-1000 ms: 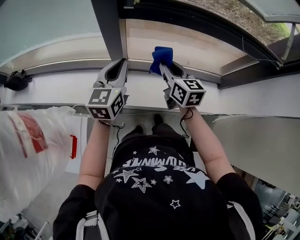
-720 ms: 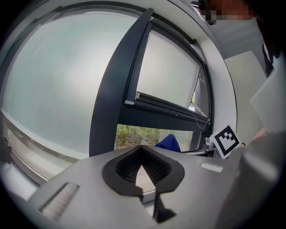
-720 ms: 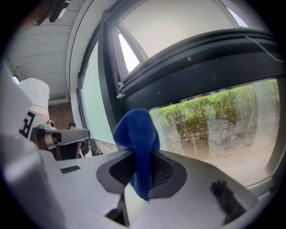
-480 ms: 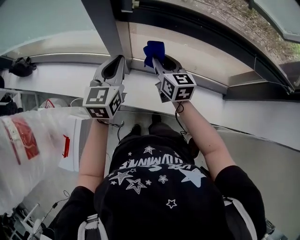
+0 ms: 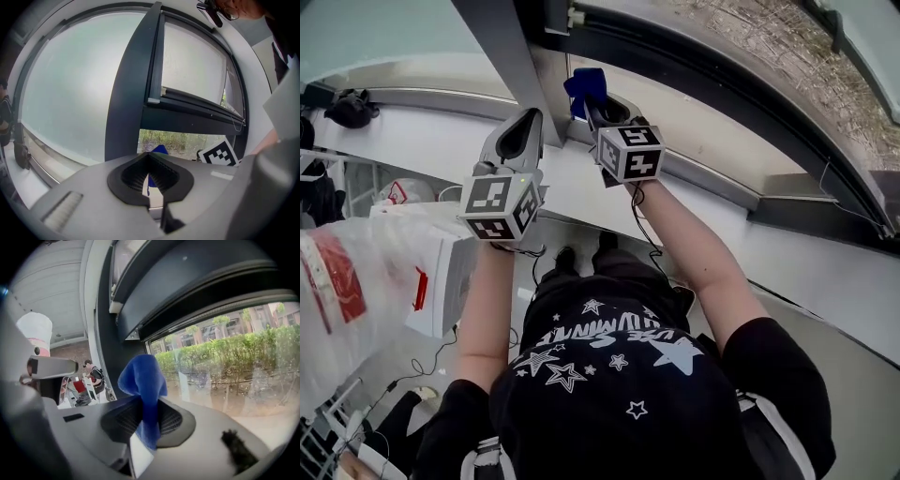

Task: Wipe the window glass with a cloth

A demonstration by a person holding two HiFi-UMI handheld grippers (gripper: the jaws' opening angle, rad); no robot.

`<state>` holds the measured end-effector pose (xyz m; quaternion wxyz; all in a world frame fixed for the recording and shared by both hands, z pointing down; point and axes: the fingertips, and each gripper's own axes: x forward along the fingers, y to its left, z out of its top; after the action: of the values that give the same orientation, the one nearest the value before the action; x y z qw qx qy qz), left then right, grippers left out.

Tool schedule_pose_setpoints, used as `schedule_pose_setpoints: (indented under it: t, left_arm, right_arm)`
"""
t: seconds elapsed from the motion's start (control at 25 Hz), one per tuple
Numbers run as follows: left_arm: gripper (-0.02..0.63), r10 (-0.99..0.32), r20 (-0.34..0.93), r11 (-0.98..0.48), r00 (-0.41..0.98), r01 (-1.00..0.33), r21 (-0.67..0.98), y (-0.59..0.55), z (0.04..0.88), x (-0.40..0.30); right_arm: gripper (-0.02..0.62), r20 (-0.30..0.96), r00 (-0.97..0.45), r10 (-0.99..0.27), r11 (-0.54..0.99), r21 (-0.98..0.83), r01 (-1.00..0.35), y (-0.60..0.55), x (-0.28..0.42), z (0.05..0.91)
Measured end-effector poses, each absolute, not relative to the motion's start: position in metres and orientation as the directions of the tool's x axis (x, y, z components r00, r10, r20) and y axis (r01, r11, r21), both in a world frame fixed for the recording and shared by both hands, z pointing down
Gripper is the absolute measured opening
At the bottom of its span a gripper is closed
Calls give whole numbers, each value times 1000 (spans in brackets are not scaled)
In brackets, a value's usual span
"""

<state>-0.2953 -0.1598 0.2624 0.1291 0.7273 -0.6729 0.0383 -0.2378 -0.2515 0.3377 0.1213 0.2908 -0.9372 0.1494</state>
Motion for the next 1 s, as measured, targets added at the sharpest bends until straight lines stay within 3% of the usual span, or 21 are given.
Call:
schedule_pose_setpoints:
  t: [0.48, 1.0]
  left_arm:
    - [9, -963, 248, -75, 106, -989, 130, -159, 266, -299]
    - [8, -904, 251, -320, 345, -937, 138, -157, 273, -251]
  right_arm:
    - [75, 338, -753, -565, 730, -220, -647, -281, -234, 348]
    - [74, 382, -536, -753, 529, -132, -838, -282, -122, 355]
